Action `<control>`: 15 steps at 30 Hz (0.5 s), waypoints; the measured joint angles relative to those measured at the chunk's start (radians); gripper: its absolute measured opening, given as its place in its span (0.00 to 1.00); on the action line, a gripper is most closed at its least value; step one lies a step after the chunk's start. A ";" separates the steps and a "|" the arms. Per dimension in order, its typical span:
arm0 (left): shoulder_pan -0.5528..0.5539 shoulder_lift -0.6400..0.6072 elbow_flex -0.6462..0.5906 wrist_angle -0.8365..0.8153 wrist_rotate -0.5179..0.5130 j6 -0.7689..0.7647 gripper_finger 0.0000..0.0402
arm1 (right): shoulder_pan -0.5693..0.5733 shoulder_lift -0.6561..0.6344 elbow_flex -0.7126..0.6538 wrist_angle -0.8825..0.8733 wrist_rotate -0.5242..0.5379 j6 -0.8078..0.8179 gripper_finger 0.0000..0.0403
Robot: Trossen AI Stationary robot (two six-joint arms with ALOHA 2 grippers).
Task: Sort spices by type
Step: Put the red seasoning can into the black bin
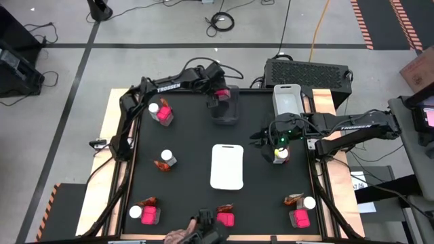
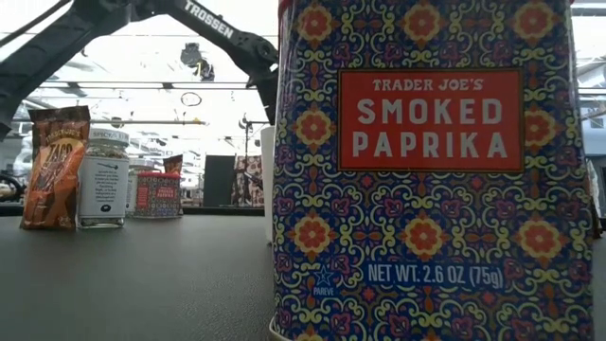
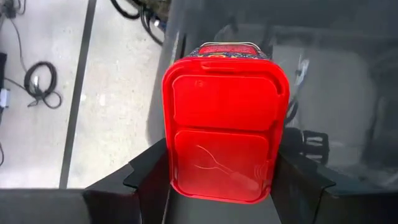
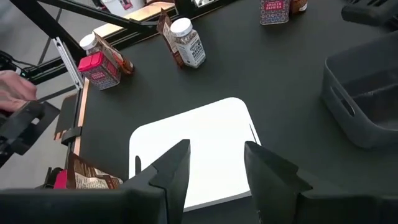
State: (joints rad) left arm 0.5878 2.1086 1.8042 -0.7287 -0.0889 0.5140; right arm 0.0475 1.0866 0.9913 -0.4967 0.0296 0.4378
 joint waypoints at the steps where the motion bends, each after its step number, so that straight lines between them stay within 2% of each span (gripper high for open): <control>1: 0.006 0.000 0.000 -0.001 0.002 0.005 0.55 | 0.000 0.000 0.000 0.002 0.000 0.000 0.36; 8: 0.033 0.000 0.000 0.012 0.063 0.048 0.55 | 0.000 0.000 0.000 0.019 0.000 -0.001 0.36; 15: 0.034 0.000 0.000 0.007 0.070 0.106 0.55 | 0.000 0.000 0.000 0.019 0.000 0.004 0.36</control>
State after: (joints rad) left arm 0.6216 2.1086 1.8042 -0.7218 -0.0193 0.6204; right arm 0.0475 1.0866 0.9913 -0.4778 0.0296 0.4418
